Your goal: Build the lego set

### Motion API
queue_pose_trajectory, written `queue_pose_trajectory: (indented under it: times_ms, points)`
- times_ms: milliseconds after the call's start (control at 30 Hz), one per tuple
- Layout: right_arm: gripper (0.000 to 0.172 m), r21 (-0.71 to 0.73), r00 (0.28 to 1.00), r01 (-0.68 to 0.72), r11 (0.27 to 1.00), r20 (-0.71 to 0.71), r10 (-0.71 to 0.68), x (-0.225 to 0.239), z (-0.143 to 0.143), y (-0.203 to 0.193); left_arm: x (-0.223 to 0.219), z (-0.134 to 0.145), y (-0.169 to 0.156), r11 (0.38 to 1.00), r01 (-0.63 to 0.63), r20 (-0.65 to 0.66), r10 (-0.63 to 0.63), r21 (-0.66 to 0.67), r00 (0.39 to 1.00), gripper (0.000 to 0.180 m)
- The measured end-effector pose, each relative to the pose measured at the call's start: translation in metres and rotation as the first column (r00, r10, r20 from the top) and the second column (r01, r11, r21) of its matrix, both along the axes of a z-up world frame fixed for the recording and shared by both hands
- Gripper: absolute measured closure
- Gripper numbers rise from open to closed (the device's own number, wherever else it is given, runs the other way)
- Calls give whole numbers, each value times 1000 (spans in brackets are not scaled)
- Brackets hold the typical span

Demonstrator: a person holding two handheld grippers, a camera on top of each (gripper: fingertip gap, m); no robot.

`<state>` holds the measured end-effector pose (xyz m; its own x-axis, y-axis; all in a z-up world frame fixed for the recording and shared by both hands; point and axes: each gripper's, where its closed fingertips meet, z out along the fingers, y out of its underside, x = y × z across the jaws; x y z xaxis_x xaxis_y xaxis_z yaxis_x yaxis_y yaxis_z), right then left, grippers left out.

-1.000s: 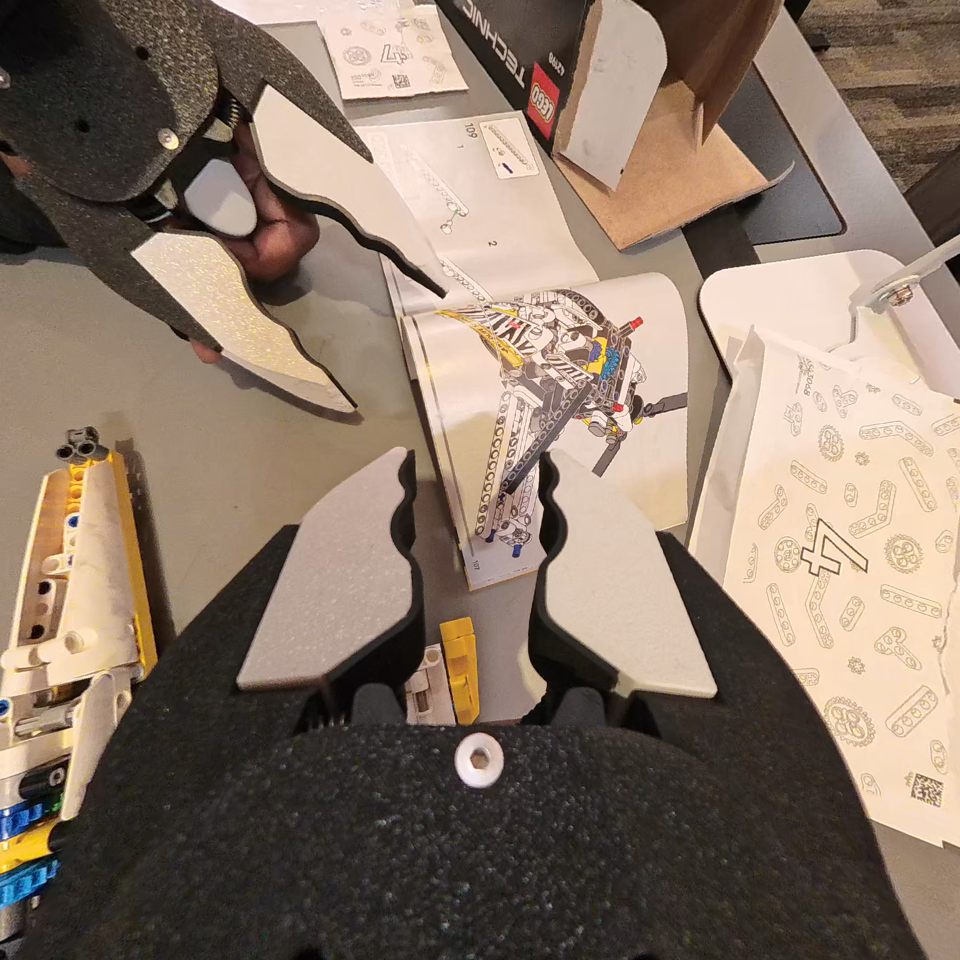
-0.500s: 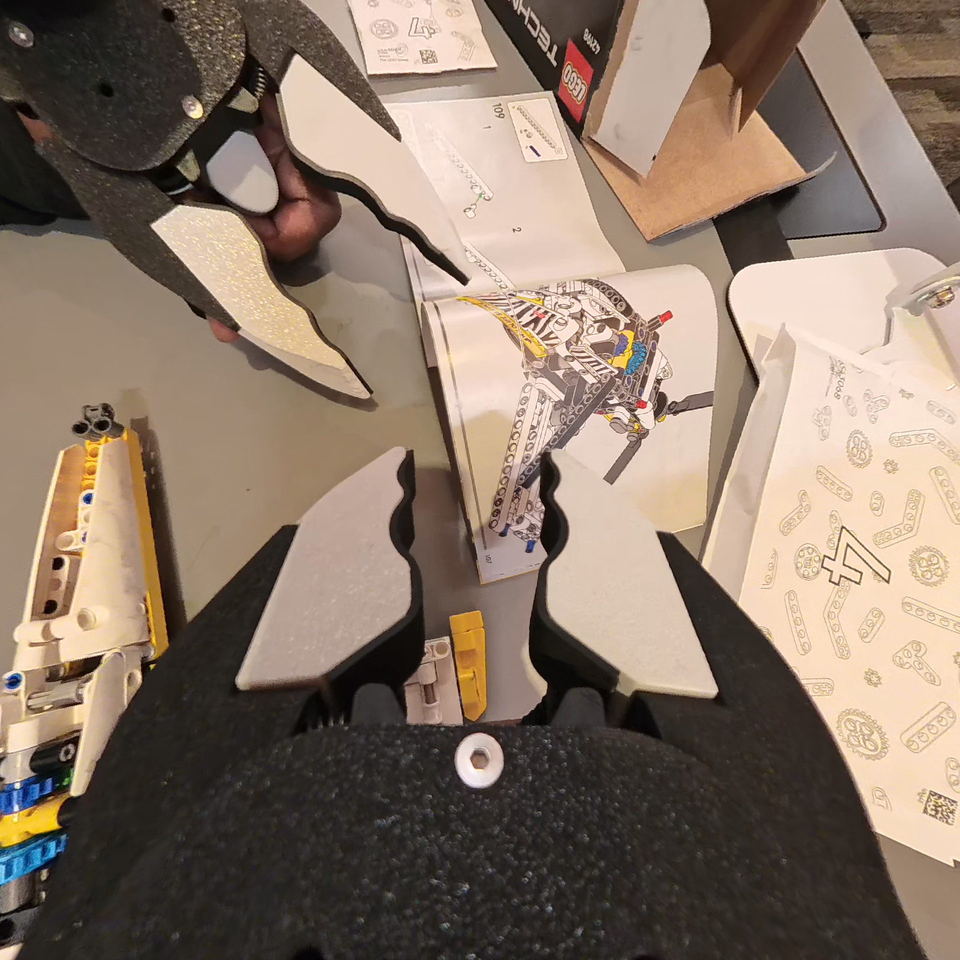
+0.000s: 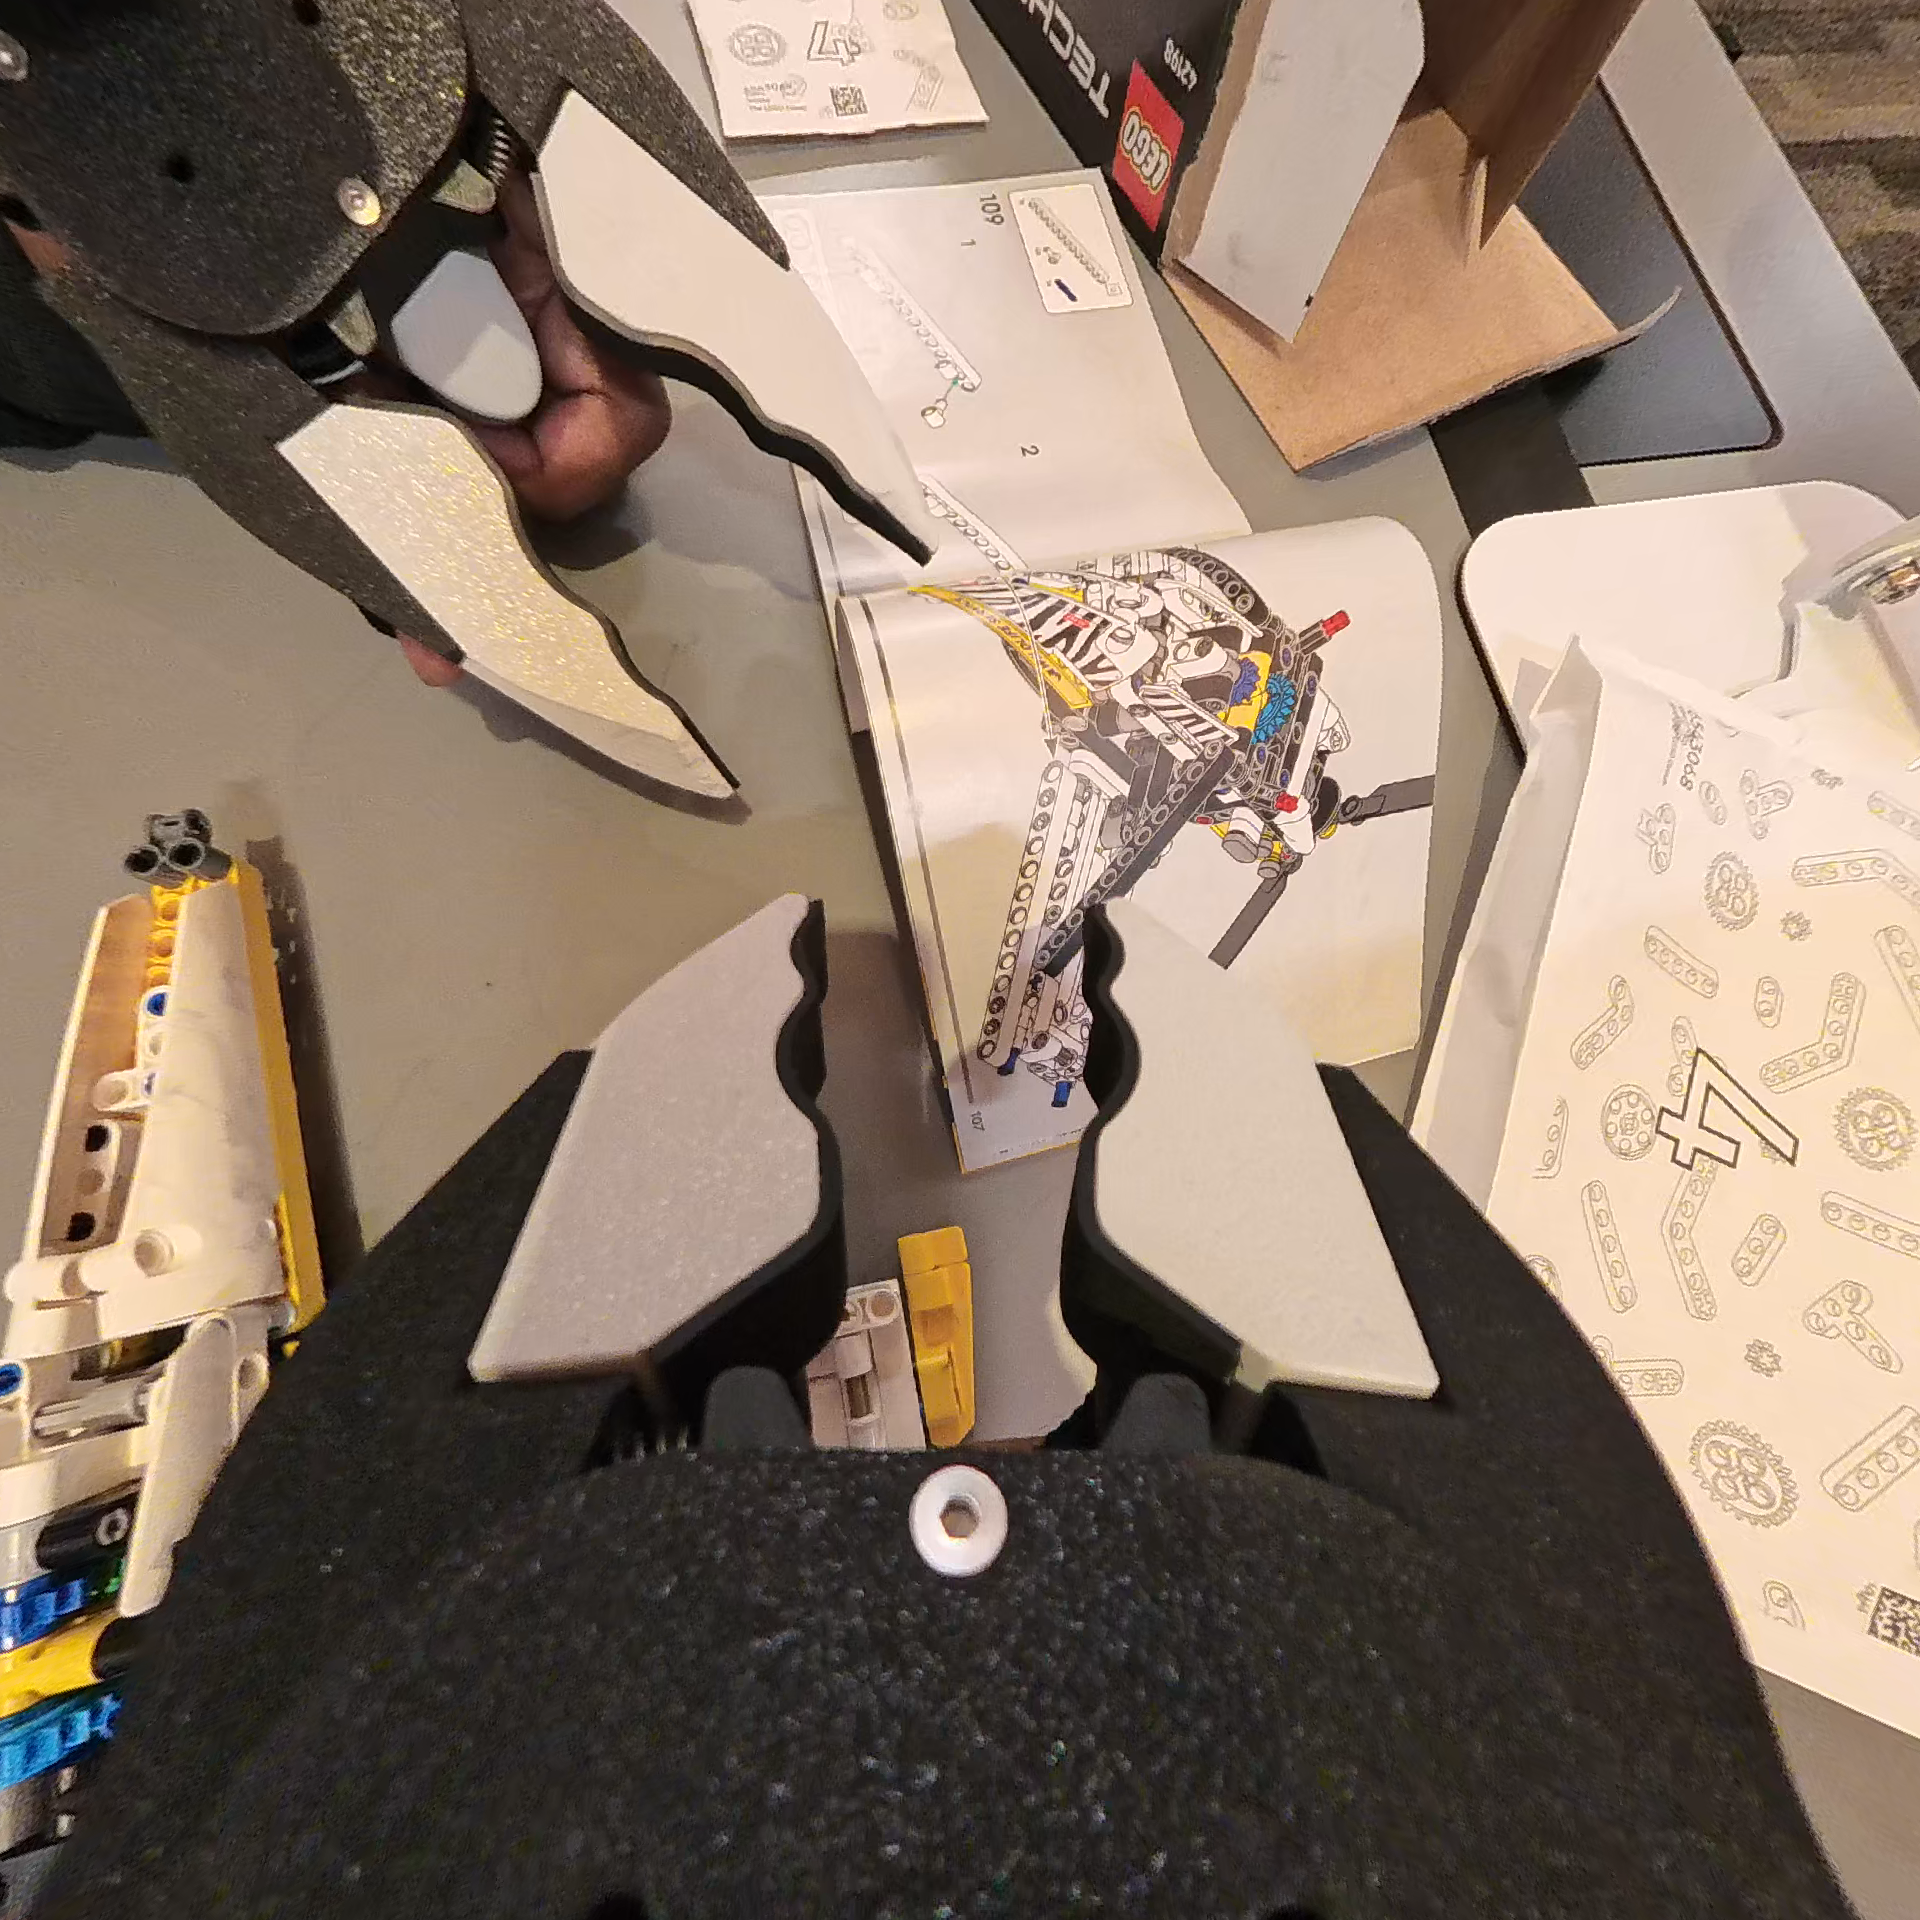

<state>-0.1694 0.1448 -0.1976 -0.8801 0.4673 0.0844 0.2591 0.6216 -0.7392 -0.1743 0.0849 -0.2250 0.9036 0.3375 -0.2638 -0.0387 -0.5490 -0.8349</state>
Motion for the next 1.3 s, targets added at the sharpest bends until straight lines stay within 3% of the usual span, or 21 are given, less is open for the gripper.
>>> queue_pose_trajectory:
  times_ms: [33, 767, 1300]
  points:
    - [124, 1, 1000, 1, 1000, 2, -1, 0, -1, 0, 0, 0, 0, 1000, 0, 0, 0, 0, 1000, 114]
    - [118, 21, 999, -36, 999, 36, 35, 8, -12, 0, 3, 0, 1, 1000, 18, 1, -18, -2, 1000, 118]
    - [114, 54, 992, -112, 992, 61, 109, 8, -26, -33, 4, -3, 1, 999, 25, 2, -25, -25, 1000, 119]
